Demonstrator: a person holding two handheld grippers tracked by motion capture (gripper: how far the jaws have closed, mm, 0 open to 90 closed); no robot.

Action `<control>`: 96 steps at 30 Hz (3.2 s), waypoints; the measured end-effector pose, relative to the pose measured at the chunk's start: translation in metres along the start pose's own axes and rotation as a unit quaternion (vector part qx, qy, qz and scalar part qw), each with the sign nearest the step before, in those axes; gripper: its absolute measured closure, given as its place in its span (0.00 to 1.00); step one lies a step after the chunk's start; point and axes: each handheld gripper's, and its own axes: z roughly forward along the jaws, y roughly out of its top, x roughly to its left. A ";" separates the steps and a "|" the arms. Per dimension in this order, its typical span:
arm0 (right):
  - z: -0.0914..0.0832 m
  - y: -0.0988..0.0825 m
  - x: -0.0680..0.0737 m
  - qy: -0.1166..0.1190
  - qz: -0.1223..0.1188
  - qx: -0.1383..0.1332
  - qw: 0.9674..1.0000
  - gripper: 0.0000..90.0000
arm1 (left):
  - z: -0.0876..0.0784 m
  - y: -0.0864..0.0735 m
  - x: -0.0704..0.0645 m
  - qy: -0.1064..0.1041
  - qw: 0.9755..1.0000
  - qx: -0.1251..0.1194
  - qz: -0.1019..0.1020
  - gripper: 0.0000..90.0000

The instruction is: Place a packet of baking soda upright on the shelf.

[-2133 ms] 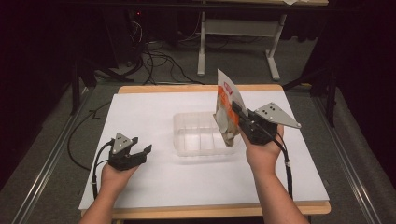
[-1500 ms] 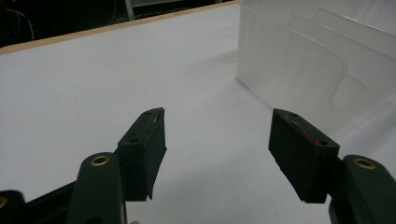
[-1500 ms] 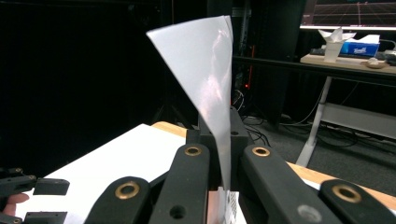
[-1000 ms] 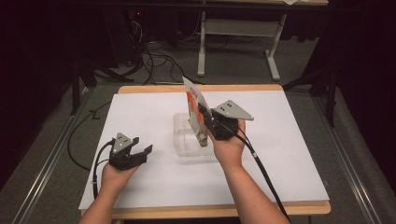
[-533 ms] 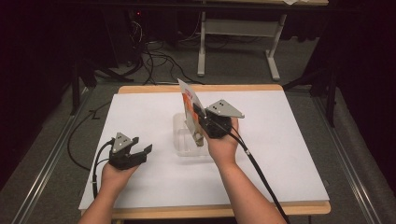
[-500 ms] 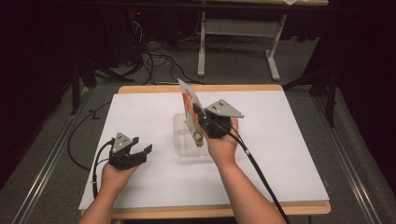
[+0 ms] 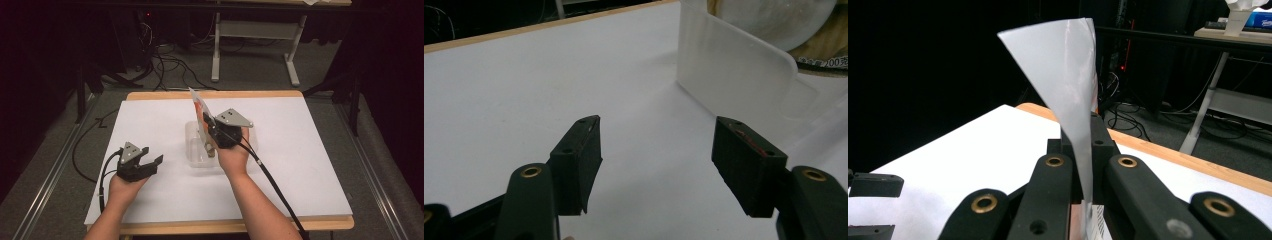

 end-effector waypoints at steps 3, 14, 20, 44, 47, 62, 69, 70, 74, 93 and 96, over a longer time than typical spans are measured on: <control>0.001 -0.002 0.001 0.000 0.003 0.002 1.000 1.00 | 0.000 0.000 0.000 0.000 1.000 0.001 0.000 0.41; 0.004 -0.016 0.001 0.002 0.009 0.006 1.000 1.00 | 0.001 0.000 0.000 0.000 1.000 0.000 -0.002 0.41; 0.003 -0.020 0.003 0.005 0.009 0.007 1.000 1.00 | 0.001 0.000 0.000 0.000 1.000 0.001 -0.002 0.41; -0.008 -0.044 0.005 0.010 0.024 0.008 1.000 1.00 | 0.002 0.001 -0.001 0.001 1.000 0.003 0.002 0.41; -0.009 -0.047 0.006 0.010 0.024 0.008 1.000 1.00 | 0.002 0.001 -0.002 0.001 1.000 0.004 0.003 0.41; -0.014 -0.057 0.011 0.009 0.021 0.009 1.000 1.00 | 0.002 0.001 -0.001 0.001 1.000 0.004 0.003 0.41; -0.014 -0.056 0.011 0.008 0.023 0.012 1.000 1.00 | 0.002 0.001 -0.001 0.001 1.000 0.005 0.003 0.41; -0.014 -0.056 0.011 0.008 0.017 0.011 1.000 1.00 | 0.002 0.001 -0.001 0.001 1.000 0.004 0.003 0.41; -0.013 -0.054 0.012 0.008 0.016 0.014 1.000 0.99 | 0.002 0.001 -0.001 0.001 1.000 0.002 0.001 0.41; -0.008 -0.046 0.012 0.026 0.020 0.037 0.999 0.43 | 0.002 0.001 0.000 0.000 1.000 -0.001 0.000 0.41; -0.008 -0.046 0.011 0.022 0.019 0.038 0.999 0.31 | 0.002 0.001 0.000 0.000 1.000 -0.002 -0.001 0.41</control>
